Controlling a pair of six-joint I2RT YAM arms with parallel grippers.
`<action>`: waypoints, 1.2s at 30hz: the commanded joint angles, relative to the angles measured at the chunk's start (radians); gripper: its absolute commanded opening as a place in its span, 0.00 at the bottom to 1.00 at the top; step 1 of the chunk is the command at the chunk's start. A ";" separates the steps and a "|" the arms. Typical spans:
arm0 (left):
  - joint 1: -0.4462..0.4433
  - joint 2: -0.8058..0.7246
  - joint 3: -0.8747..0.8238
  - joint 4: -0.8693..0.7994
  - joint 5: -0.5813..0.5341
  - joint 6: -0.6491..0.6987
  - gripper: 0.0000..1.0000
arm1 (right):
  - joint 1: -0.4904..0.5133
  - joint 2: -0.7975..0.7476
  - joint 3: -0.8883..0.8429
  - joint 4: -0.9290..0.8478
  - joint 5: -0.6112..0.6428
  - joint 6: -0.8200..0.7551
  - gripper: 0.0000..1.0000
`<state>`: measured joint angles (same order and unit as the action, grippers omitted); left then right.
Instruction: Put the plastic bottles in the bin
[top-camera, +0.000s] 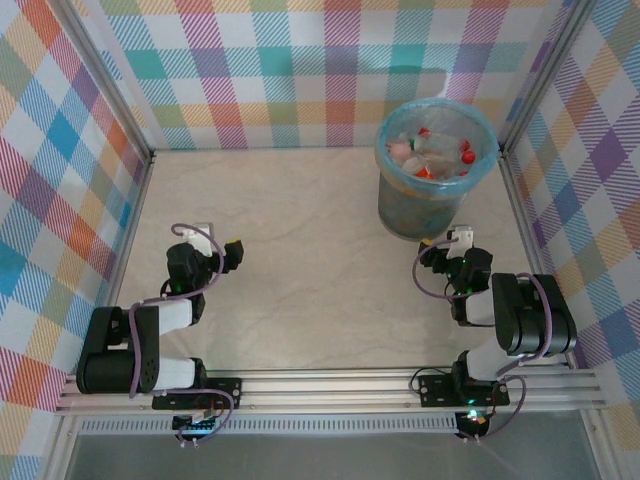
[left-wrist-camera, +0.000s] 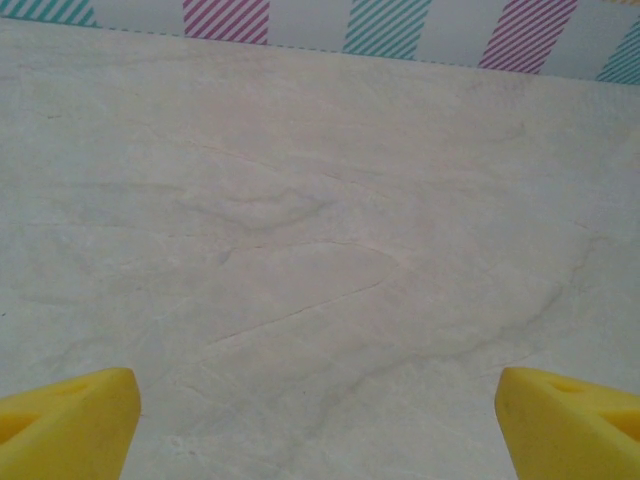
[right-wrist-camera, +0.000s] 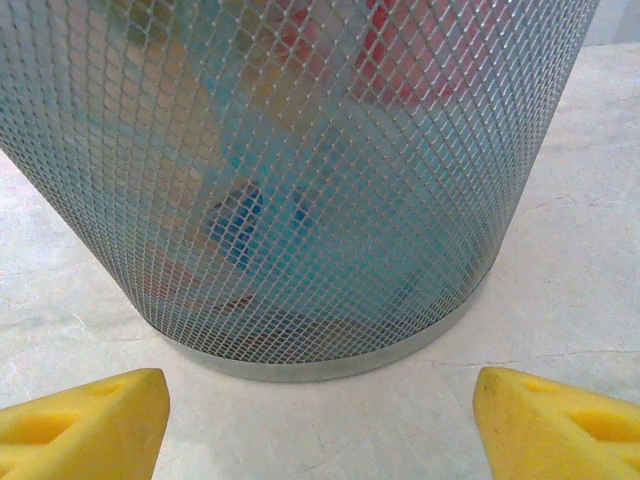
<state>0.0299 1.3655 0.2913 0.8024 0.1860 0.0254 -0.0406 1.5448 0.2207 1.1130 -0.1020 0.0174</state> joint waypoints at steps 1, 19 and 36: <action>0.016 0.038 0.018 0.075 0.022 -0.020 0.93 | -0.006 -0.020 0.036 -0.004 0.026 0.037 0.82; -0.091 0.193 0.115 0.025 -0.334 -0.030 1.00 | 0.005 -0.015 0.147 -0.206 0.072 0.046 1.00; -0.105 0.195 0.123 0.012 -0.349 -0.017 1.00 | 0.015 -0.010 0.187 -0.275 0.002 0.003 1.00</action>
<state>-0.0650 1.5551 0.3920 0.8135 -0.1513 -0.0063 -0.0311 1.5436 0.3923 0.8497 -0.0681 0.0368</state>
